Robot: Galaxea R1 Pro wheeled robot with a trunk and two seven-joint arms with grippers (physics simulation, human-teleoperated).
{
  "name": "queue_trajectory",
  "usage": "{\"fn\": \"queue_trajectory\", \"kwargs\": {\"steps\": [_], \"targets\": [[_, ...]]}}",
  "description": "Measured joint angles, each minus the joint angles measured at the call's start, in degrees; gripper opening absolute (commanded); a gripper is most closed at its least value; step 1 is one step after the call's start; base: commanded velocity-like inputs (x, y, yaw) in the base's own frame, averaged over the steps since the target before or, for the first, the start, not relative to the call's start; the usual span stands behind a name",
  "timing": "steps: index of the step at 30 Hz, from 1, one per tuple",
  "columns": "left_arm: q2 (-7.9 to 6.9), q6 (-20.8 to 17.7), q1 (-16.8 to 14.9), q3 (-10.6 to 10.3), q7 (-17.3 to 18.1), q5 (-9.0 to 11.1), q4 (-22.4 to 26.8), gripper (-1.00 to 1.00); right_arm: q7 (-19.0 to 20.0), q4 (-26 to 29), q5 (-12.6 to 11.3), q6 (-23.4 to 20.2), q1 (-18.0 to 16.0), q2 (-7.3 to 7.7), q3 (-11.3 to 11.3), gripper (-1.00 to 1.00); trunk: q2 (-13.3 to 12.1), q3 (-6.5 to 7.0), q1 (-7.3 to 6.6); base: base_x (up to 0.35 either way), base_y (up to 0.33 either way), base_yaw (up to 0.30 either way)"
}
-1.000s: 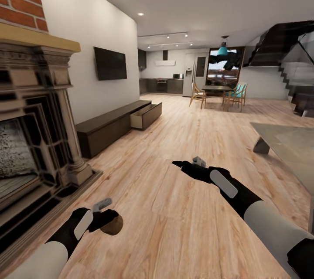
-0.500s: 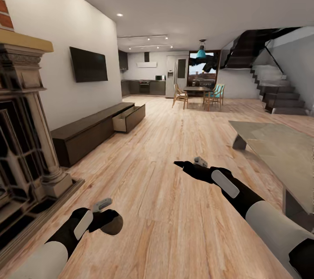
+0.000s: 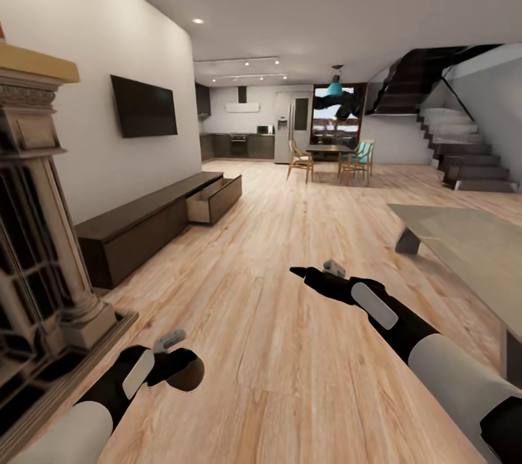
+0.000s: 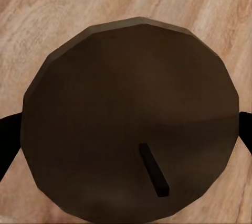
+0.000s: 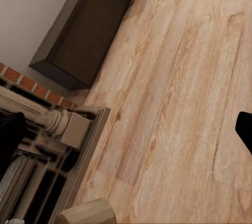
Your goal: Place each of the two pumpkins and all three candles from the living room inside a cabinet in the living room (use any cabinet), then make sure every cabinet is closed, and position the cauldron so it is next to a table in the living room.
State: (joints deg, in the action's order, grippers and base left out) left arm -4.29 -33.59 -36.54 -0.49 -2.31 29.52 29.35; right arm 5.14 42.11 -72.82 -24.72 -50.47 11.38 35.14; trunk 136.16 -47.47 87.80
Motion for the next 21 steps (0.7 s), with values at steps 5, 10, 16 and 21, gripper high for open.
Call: {"fn": "queue_trajectory", "kwargs": {"steps": [5, 10, 16, 21], "targets": [[0.04, 0.0, 0.0, 0.0, 0.0, 0.0, 0.0, -1.0, -0.1, 0.1, -1.4, -0.1, 0.0, -0.01, 0.0, 1.0, 0.0, 0.0, 0.0, 0.309, 0.125, 0.0], [0.09, 0.0, 0.0, -0.1, 0.0, 0.0, 0.0, -1.0, -0.1, 0.1, -1.5, 0.0, 0.0, -0.01, 0.0, 1.0, 0.0, 0.0, 0.0, 0.333, 0.017, 0.0], [0.09, 0.0, 0.0, -0.1, 0.0, 0.0, 0.0, -1.0, -0.1, 0.1, -1.6, 0.0, 0.0, 0.0, 0.0, 1.0, 0.0, 0.0, 0.0, 0.337, 0.001, -0.044], [0.1, 0.0, 0.0, 0.0, 0.0, 0.0, 0.0, -1.0, -0.2, 0.1, -1.6, 0.0, 0.0, 0.01, 0.0, 1.0, 0.0, 0.0, 0.0, 0.337, 0.0, -0.22]]}}
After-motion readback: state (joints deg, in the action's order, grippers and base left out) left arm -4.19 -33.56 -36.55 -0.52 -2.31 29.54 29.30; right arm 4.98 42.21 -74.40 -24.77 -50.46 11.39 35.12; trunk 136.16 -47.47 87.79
